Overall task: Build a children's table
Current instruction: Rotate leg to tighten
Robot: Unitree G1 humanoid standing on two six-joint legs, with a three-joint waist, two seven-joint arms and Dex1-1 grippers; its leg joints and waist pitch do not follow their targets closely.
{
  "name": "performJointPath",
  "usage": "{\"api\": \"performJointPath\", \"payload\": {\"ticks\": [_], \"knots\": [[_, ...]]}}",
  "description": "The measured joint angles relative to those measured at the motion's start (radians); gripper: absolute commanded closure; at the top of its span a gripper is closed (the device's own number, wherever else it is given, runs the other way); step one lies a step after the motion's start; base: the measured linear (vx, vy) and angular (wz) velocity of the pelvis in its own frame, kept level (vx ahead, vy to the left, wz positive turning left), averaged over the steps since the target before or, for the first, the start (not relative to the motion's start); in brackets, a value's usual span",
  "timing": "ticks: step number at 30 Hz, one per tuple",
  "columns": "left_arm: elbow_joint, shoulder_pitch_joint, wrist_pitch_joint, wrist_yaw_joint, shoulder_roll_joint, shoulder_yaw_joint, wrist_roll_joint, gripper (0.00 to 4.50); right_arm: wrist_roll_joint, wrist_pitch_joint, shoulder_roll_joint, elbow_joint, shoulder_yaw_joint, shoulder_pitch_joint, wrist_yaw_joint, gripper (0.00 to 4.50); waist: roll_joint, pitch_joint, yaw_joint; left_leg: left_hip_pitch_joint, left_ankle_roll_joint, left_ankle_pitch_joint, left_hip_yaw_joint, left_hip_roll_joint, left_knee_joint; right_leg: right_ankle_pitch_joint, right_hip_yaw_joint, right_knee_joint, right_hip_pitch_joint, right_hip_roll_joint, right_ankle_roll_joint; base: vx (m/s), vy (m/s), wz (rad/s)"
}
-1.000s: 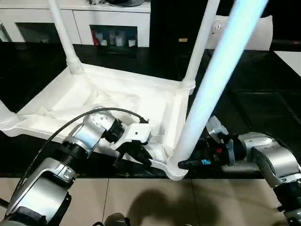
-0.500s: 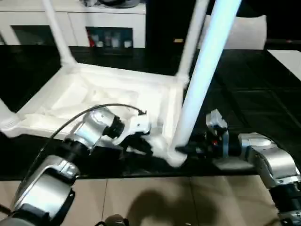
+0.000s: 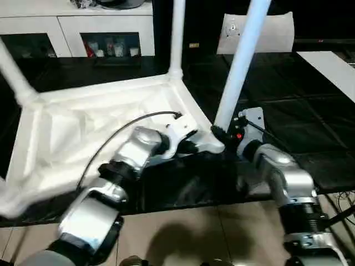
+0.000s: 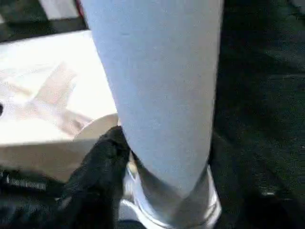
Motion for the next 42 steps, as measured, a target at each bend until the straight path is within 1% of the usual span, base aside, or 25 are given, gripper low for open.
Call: {"api": "performJointPath", "payload": {"ticks": [1,2,4,5,7,8,9,12,14,16,18,19,20,21,22,23,24,27,33,35,36,39,40,42], "knots": [[0.000,0.000,-0.003,-0.002,0.000,0.000,0.000,4.50,0.000,-0.005,0.000,-0.002,-0.001,0.002,0.001,1.75,0.000,0.000,0.000,0.000,0.000,0.000,0.000,0.000,0.000,0.000,0.000,0.000,0.000,0.000,0.000,0.000,0.000,0.00],[0.000,0.000,-0.006,-0.006,0.000,-0.001,0.000,4.50,0.000,-0.011,0.000,-0.005,-0.001,0.007,0.002,1.44,0.000,0.000,0.001,0.000,0.001,0.000,0.000,0.000,-0.001,0.000,0.000,0.000,0.000,0.000,0.000,0.000,0.000,0.00],[-0.002,0.000,-0.017,-0.033,0.009,-0.005,0.000,4.50,0.001,-0.021,-0.009,-0.025,0.001,0.026,0.036,1.39,0.000,0.000,0.003,-0.001,0.001,0.000,0.000,0.000,-0.002,0.000,-0.001,-0.001,-0.001,0.000,0.000,0.000,0.000,0.00],[-0.006,0.004,-0.035,-0.056,0.020,-0.012,0.000,4.50,0.004,-0.022,-0.024,-0.042,0.009,0.040,0.070,1.27,0.001,0.001,0.003,-0.001,0.001,0.000,0.000,0.000,-0.003,0.000,-0.001,-0.001,-0.001,0.000,0.000,0.000,0.000,0.00],[-0.008,0.009,-0.053,-0.075,0.029,-0.012,0.000,4.50,0.008,-0.024,-0.039,-0.051,0.016,0.051,0.099,1.27,0.001,0.001,0.003,-0.001,0.001,0.000,0.000,0.001,-0.003,0.000,-0.001,-0.001,-0.001,0.001,0.000,0.000,0.000,0.00],[-0.009,0.011,-0.062,-0.088,0.037,-0.016,0.000,4.50,0.009,-0.026,-0.049,-0.051,0.018,0.052,0.112,1.08,0.001,0.001,0.003,-0.001,0.001,0.000,0.000,0.001,-0.003,0.000,-0.001,-0.001,-0.002,0.001,0.000,0.000,0.000,0.00],[-0.016,0.015,-0.074,-0.104,0.049,-0.023,0.000,4.50,0.013,-0.030,-0.069,-0.056,0.027,0.057,0.138,0.92,0.001,0.001,0.003,-0.001,0.000,0.000,0.000,0.001,-0.003,0.000,-0.001,-0.001,-0.002,0.001,0.000,0.000,0.000,0.00],[-0.052,0.046,-0.126,-0.193,0.102,-0.039,-0.006,4.50,0.024,-0.057,-0.150,-0.079,0.066,0.087,0.268,0.69,0.001,0.001,0.006,-0.001,0.000,0.000,0.000,0.001,-0.003,0.000,-0.001,-0.001,-0.001,0.001,0.000,0.000,0.000,0.00],[-0.072,0.061,-0.153,-0.255,0.134,-0.050,-0.012,4.50,0.035,-0.068,-0.180,-0.080,0.082,0.093,0.342,0.50,0.001,0.001,0.008,0.000,0.000,0.000,0.000,0.001,-0.003,0.000,-0.001,0.000,-0.001,0.001,0.000,0.000,0.000,0.00],[-0.097,0.078,-0.188,-0.324,0.166,-0.067,-0.019,4.50,0.049,-0.085,-0.219,-0.086,0.107,0.094,0.427,0.36,0.002,0.001,0.015,0.000,0.000,0.000,0.000,0.001,-0.003,0.000,-0.001,0.000,-0.001,0.001,0.000,0.000,0.000,0.00],[-0.115,0.088,-0.238,-0.407,0.199,-0.091,-0.022,4.50,0.061,-0.088,-0.268,-0.087,0.118,0.094,0.524,0.36,0.002,0.001,0.036,0.000,0.000,0.000,0.000,0.001,-0.002,0.000,-0.001,0.000,0.000,0.000,0.000,0.000,0.000,0.00],[-0.119,0.090,-0.255,-0.439,0.211,-0.099,-0.023,4.50,0.068,-0.088,-0.285,-0.088,0.122,0.094,0.562,0.36,0.002,0.001,0.041,0.000,0.000,0.000,0.000,0.001,-0.002,0.000,-0.001,0.000,0.001,0.000,0.000,0.000,0.000,0.00],[-0.124,0.091,-0.277,-0.473,0.222,-0.110,-0.024,4.50,0.082,-0.087,-0.297,-0.091,0.127,0.094,0.606,0.36,0.002,0.001,0.046,0.000,0.000,0.000,0.000,0.001,-0.001,0.000,-0.001,0.000,0.001,0.000,0.000,0.000,0.000,0.00],[-0.126,0.091,-0.285,-0.491,0.230,-0.114,-0.024,4.50,0.089,-0.087,-0.302,-0.095,0.131,0.094,0.627,0.36,0.002,0.001,0.048,0.000,0.000,0.000,0.000,0.001,-0.001,0.000,-0.001,0.000,0.001,0.000,0.000,0.000,0.000,0.00],[-0.141,0.095,-0.296,-0.526,0.245,-0.121,-0.025,4.50,0.108,-0.087,-0.317,-0.111,0.147,0.095,0.679,0.36,0.002,0.001,0.050,0.000,0.000,0.000,0.000,0.001,-0.001,0.000,-0.001,0.000,0.001,-0.001,0.000,0.000,0.000,0.00],[-0.152,0.099,-0.305,-0.557,0.258,-0.129,-0.030,4.50,0.123,-0.087,-0.334,-0.123,0.164,0.096,0.731,0.52,0.002,0.001,0.054,0.000,0.000,0.000,0.000,0.001,-0.001,0.000,-0.001,0.000,0.001,-0.001,0.000,0.000,0.000,0.00],[-0.156,0.102,-0.310,-0.576,0.261,-0.132,-0.033,4.50,0.129,-0.087,-0.346,-0.126,0.172,0.096,0.758,0.52,0.002,0.001,0.058,0.000,0.000,0.000,0.000,0.001,-0.001,0.000,-0.001,0.000,0.001,-0.001,0.000,0.000,0.000,0.00],[-0.186,0.114,-0.317,-0.639,0.278,-0.149,-0.044,4.50,0.151,-0.076,-0.378,-0.125,0.208,0.094,0.863,0.80,0.002,0.001,0.067,0.000,0.000,0.000,0.000,0.001,-0.001,0.000,-0.002,0.000,0.001,-0.001,0.000,0.000,0.000,0.00],[-0.195,0.114,-0.336,-0.708,0.293,-0.169,-0.051,4.50,0.166,-0.052,-0.413,-0.123,0.252,0.061,0.991,1.31,0.002,0.001,0.079,0.000,0.001,0.001,0.000,0.001,0.000,0.000,-0.002,0.002,0.001,-0.001,0.000,0.000,0.000,0.00],[-0.202,0.114,-0.344,-0.724,0.294,-0.178,-0.051,4.50,0.170,-0.050,-0.427,-0.124,0.268,0.054,1.021,1.48,0.002,0.001,0.087,0.000,0.001,0.001,0.000,0.001,0.000,0.000,-0.002,0.001,0.001,-0.001,0.000,0.000,0.000,0.00],[-0.203,0.114,-0.348,-0.727,0.294,-0.180,-0.051,4.50,0.171,-0.049,-0.430,-0.124,0.272,0.053,1.033,1.63,0.002,0.001,0.091,0.000,0.001,0.001,0.000,0.001,0.000,0.000,-0.002,0.001,0.001,-0.002,0.000,0.000,0.000,0.00],[-0.204,0.114,-0.355,-0.741,0.297,-0.185,-0.051,4.50,0.171,-0.042,-0.436,-0.123,0.293,0.052,1.058,1.77,0.002,0.001,0.092,0.000,0.001,0.001,0.000,0.001,0.000,0.000,-0.002,0.001,0.001,-0.002,0.000,0.000,0.000,0.00],[-0.204,0.114,-0.355,-0.744,0.297,-0.186,-0.051,4.50,0.171,-0.042,-0.438,-0.123,0.297,0.052,1.062,1.93,0.002,0.001,0.092,0.000,0.001,0.001,0.001,0.000,0.000,0.000,-0.002,0.002,0.001,-0.002,0.000,0.000,0.000,0.00],[-0.204,0.114,-0.359,-0.745,0.297,-0.187,-0.051,4.50,0.171,-0.039,-0.439,-0.123,0.299,0.052,1.071,2.10,0.002,0.001,0.091,0.000,0.001,0.001,0.001,0.000,0.000,0.000,-0.002,0.002,0.001,-0.002,0.000,0.000,0.000,0.00]]}}
